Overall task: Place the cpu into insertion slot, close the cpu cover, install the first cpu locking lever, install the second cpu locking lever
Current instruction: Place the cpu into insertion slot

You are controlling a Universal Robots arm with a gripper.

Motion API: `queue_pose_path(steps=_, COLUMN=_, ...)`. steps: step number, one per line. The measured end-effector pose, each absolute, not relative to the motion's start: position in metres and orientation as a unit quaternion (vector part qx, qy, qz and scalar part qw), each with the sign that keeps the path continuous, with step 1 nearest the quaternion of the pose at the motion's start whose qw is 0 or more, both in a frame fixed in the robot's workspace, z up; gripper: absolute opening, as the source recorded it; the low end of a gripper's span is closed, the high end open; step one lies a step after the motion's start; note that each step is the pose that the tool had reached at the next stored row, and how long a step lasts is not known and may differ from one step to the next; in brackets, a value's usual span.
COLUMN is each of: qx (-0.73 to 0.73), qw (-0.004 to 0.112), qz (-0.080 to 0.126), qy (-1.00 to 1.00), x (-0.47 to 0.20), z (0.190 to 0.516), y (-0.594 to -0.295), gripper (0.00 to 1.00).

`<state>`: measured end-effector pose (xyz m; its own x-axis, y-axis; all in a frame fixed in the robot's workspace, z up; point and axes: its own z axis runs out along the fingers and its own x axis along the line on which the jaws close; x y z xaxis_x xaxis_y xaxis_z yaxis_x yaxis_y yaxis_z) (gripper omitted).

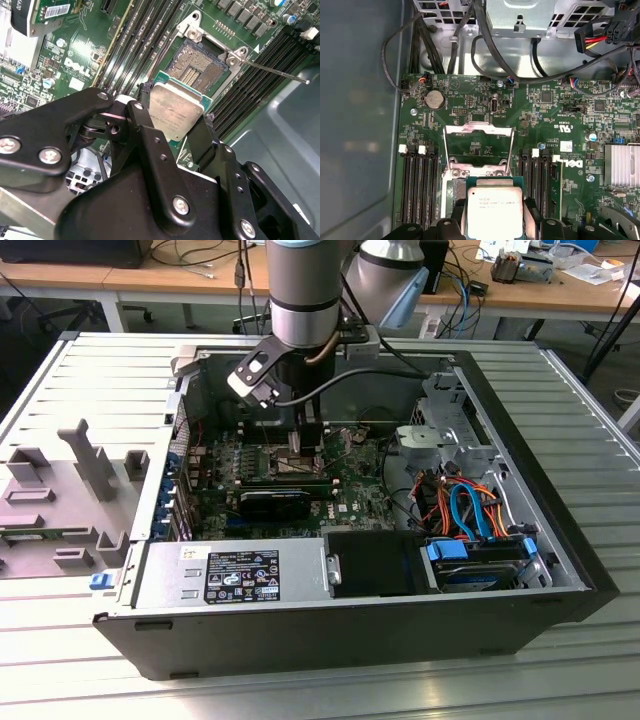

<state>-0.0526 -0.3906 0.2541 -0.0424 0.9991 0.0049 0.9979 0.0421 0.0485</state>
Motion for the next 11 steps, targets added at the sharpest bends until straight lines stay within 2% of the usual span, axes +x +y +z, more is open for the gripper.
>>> queue_pose_path(steps=11, qx=0.692, qw=0.015, qz=0.019, qy=0.722, x=-0.0604, z=0.2522, y=-0.3906, gripper=0.54)
